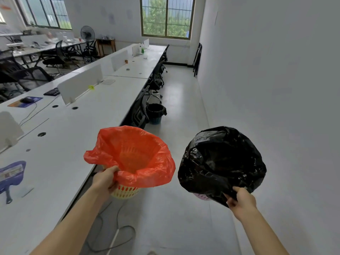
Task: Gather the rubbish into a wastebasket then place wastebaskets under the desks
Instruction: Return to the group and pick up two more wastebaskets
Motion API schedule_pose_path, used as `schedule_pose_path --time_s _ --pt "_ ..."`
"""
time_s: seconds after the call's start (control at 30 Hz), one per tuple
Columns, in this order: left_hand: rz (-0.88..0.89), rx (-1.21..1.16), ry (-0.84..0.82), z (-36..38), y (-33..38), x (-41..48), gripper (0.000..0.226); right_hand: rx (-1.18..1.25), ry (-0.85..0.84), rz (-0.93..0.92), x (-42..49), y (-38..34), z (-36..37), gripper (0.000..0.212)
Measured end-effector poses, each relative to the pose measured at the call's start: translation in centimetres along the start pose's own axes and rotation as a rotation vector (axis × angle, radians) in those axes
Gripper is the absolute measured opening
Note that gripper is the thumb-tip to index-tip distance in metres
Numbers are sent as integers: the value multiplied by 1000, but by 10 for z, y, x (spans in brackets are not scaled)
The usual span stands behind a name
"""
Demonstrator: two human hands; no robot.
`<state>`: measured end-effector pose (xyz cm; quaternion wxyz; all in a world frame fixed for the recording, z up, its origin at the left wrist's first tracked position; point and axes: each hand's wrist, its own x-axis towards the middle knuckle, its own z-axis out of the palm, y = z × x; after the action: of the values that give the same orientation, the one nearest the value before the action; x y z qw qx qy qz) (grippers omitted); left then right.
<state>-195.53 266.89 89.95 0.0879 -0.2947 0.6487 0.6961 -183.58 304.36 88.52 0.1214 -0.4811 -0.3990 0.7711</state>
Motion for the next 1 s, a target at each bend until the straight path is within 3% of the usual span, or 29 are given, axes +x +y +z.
schedule_pose_path --time_s 0.2,0.43,0.67,1.0 --pt "16 30 -68 97 105 132 25 31 -33 -26 102 -76 122 6" --pt "61 79 -121 232 214 268 27 46 48 -81 214 -168 242 21" --pt "24 77 -161 363 273 388 26 58 28 -57 357 -234 351 22" --pt "-14 82 -75 503 376 542 25 -34 -21 -10 555 -353 521 23"
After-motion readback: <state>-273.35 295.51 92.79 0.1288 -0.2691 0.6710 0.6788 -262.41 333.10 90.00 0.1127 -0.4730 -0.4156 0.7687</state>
